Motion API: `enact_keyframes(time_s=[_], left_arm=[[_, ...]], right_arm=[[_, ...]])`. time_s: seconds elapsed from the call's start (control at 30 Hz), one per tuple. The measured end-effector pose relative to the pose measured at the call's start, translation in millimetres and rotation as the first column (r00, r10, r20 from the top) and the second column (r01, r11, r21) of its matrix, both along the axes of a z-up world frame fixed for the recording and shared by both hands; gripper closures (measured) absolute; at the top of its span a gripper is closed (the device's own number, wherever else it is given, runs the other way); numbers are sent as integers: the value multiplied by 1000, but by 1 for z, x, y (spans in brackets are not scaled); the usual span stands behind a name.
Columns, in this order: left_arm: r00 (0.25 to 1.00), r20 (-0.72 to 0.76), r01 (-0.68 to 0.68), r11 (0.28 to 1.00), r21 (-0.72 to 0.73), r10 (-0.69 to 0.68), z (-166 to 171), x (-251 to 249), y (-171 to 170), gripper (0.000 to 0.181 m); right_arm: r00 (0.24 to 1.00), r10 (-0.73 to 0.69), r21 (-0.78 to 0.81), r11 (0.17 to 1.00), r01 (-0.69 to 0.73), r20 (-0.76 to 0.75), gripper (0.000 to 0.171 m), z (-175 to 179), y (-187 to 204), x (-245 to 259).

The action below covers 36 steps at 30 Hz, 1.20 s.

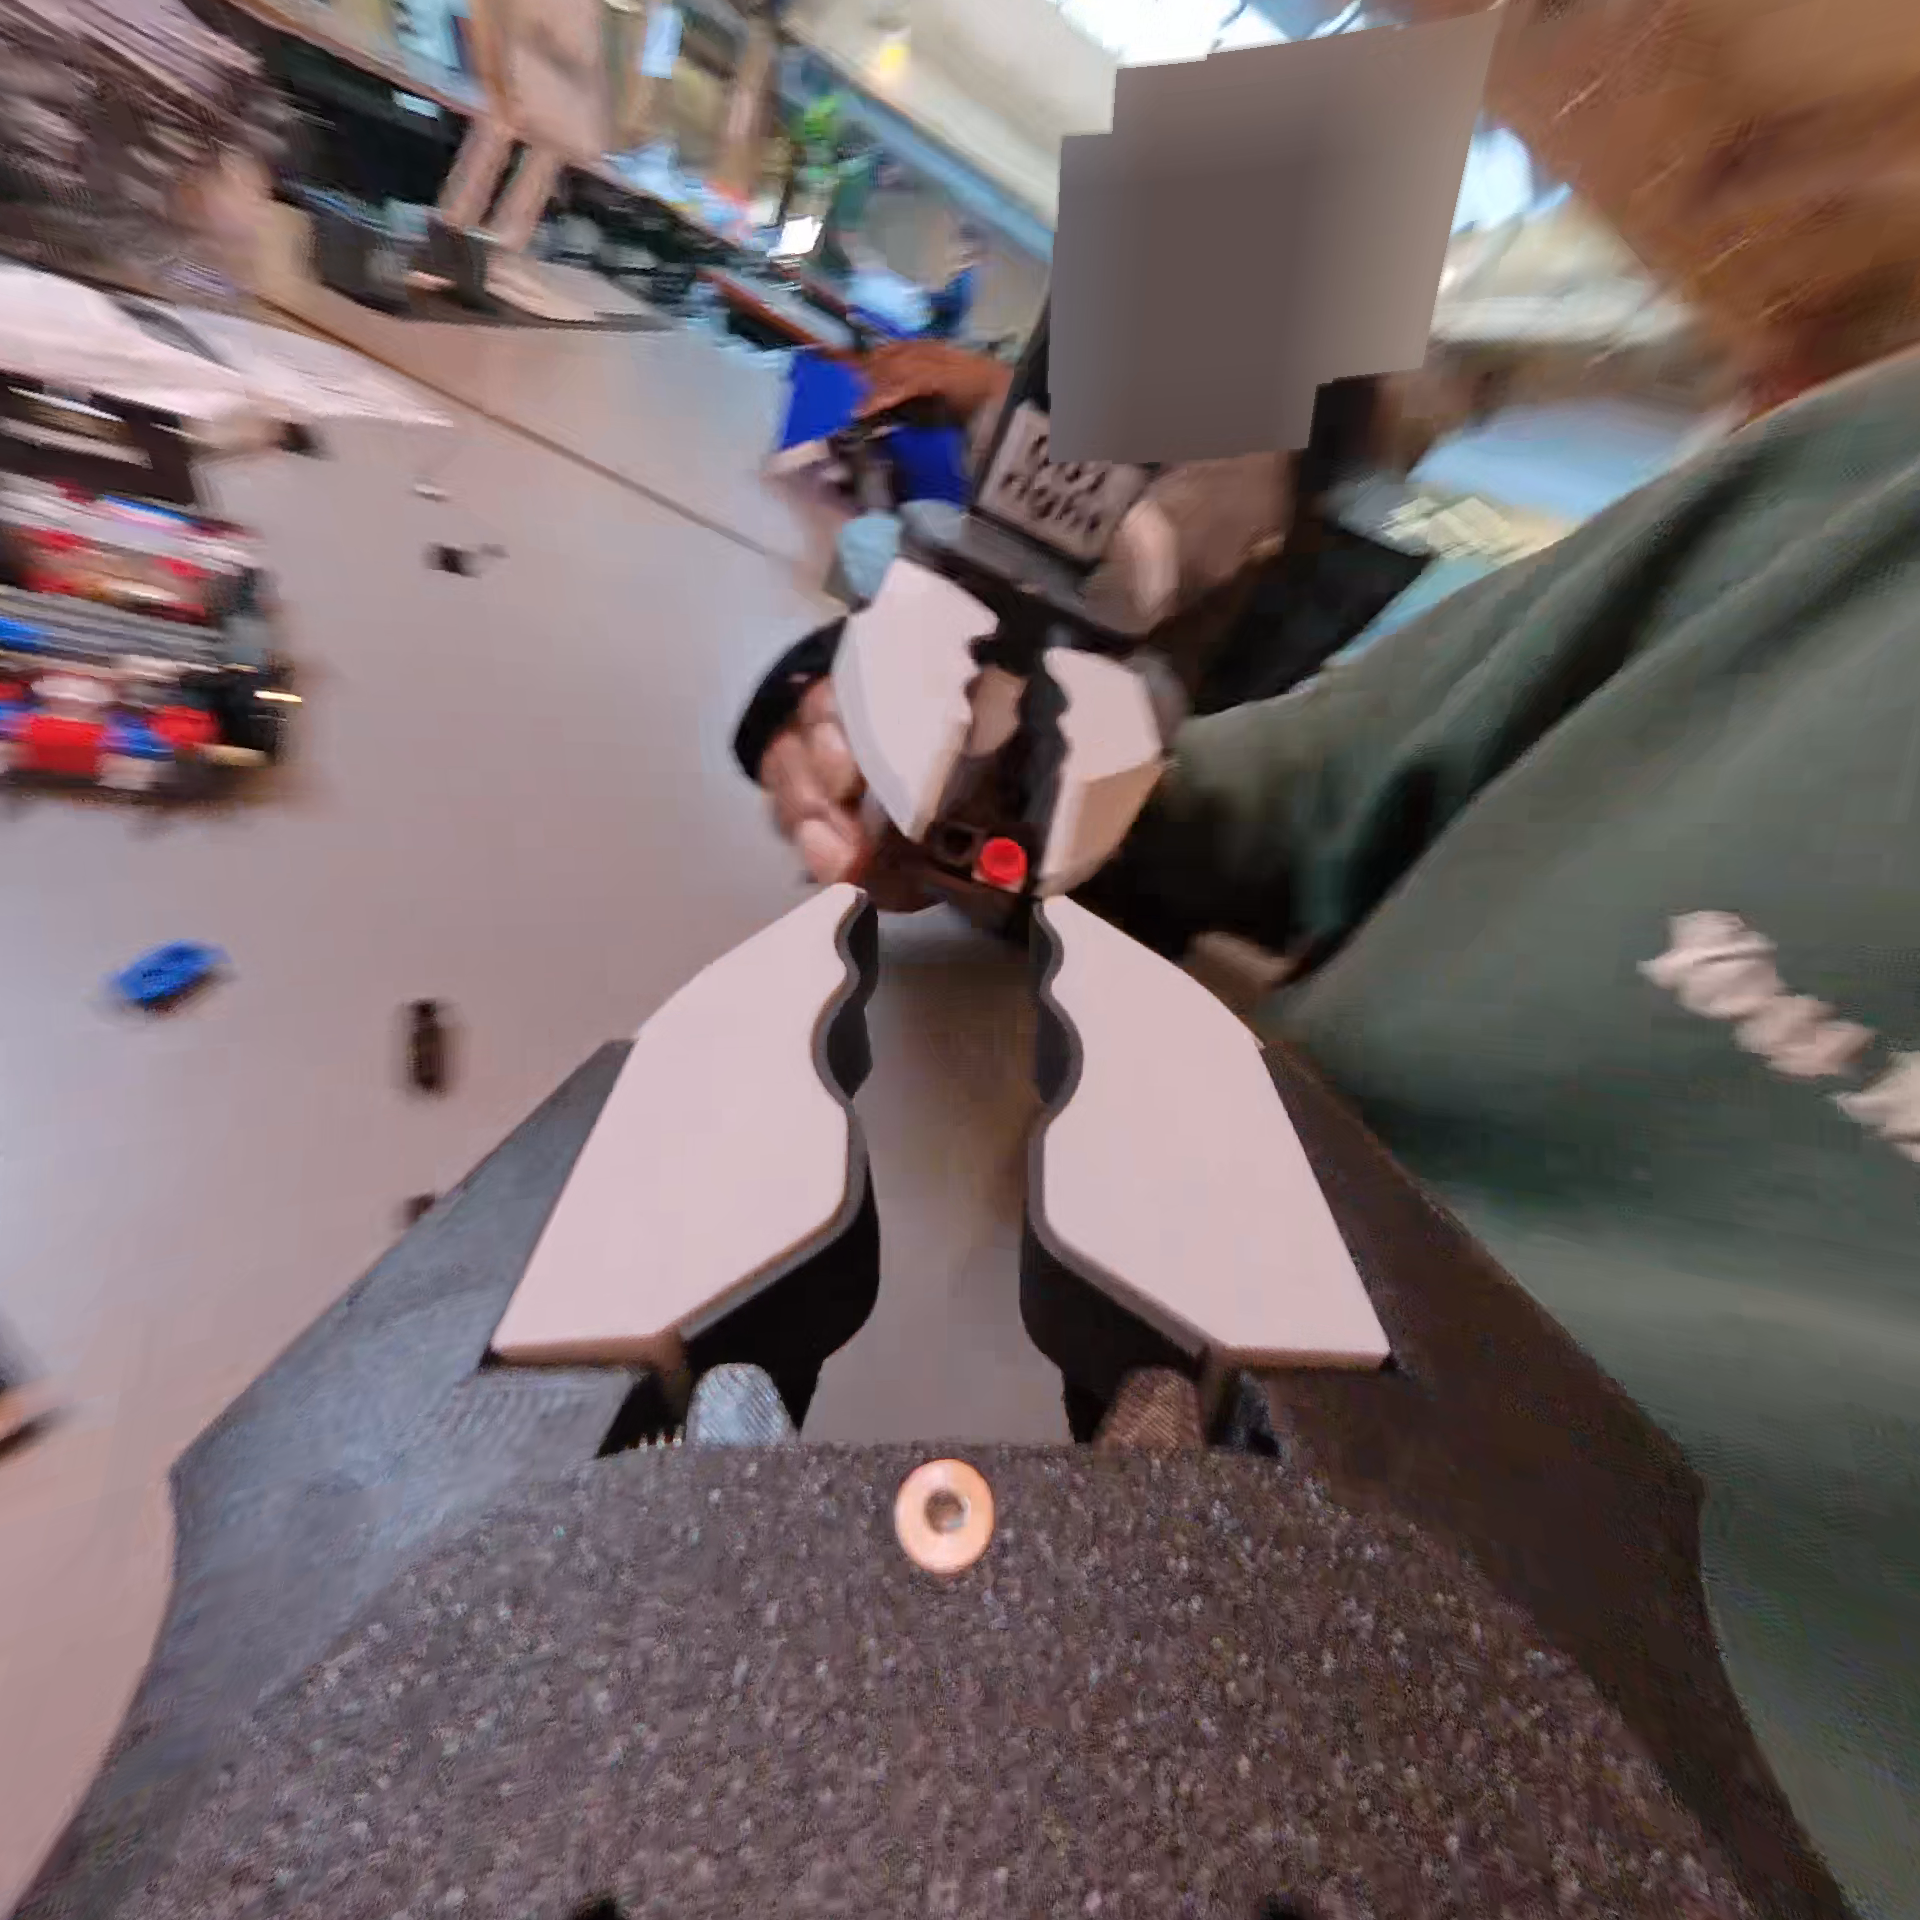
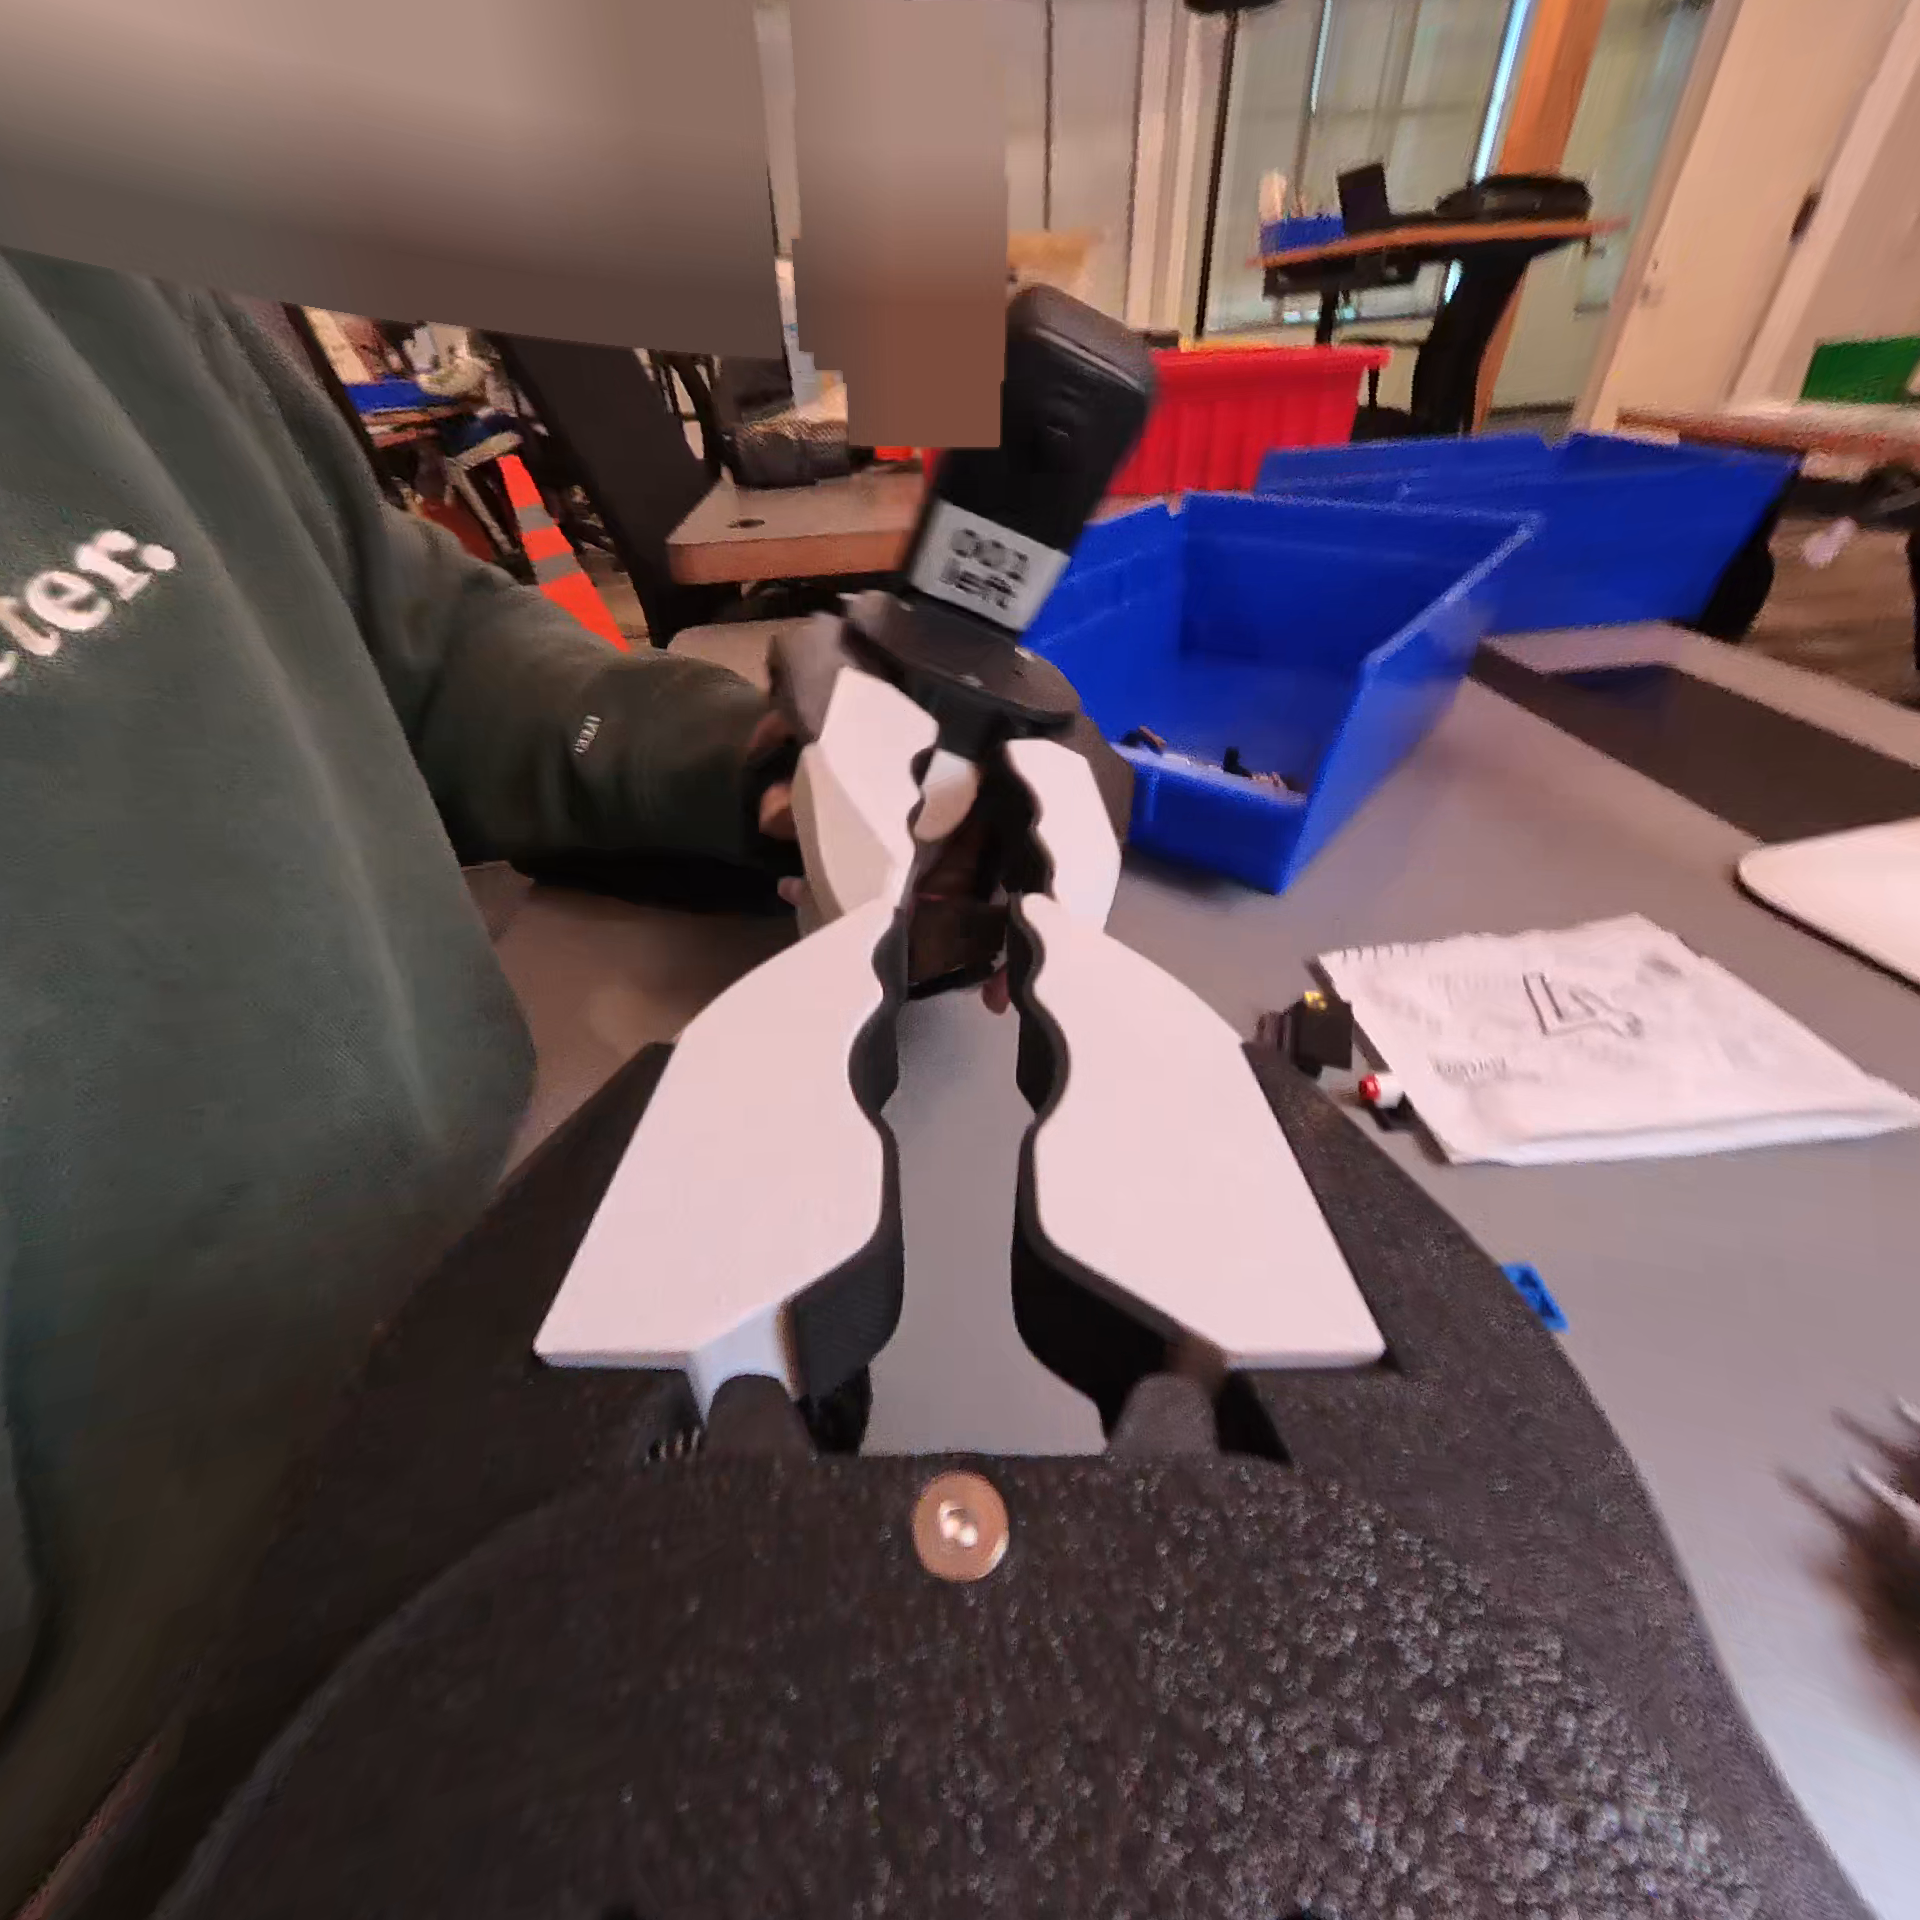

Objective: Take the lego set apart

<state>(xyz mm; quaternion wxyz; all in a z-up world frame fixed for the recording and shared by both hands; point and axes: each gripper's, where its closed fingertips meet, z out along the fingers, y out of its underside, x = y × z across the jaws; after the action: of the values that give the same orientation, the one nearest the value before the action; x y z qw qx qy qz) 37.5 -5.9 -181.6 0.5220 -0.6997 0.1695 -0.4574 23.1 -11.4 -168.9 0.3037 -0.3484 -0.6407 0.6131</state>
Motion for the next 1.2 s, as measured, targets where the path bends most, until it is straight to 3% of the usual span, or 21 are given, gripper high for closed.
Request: enact_keyframes(time_s=[0.13, 0.43, 0.6, 0.83, 1.07, 1.2], left_arm=[[941, 301, 180, 982, -48, -158, 23, 10, -15, 152], [828, 531, 289, 948, -131, -180, 29, 15, -11, 162], [825, 536, 308, 937, -166, -177, 24, 14, -11, 163], [885, 447, 252, 943, -220, -132, 9, 9, -7, 168], [942, 331, 156, 953, -258, -65, -6, -8, -4, 169], [961, 275, 74, 970, -231, -8, -3, -19, 2, 169]], right_arm=[[995, 29, 3, 1000, -29, -93, 153, 14, -8, 7], [986, 39, 95, 995, -24, -165, 154, 17, -15, 16], [987, 25, 145, 989, -3, -156, 154, 12, -15, 16], [997, 8, 233, 972, 11, -79, 155, -4, -10, 14], [995, -26, 115, 993, 38, -100, 155, 16, 10, 19], [996, -84, 201, 976, 80, 12, 155, -13, 16, 13]])
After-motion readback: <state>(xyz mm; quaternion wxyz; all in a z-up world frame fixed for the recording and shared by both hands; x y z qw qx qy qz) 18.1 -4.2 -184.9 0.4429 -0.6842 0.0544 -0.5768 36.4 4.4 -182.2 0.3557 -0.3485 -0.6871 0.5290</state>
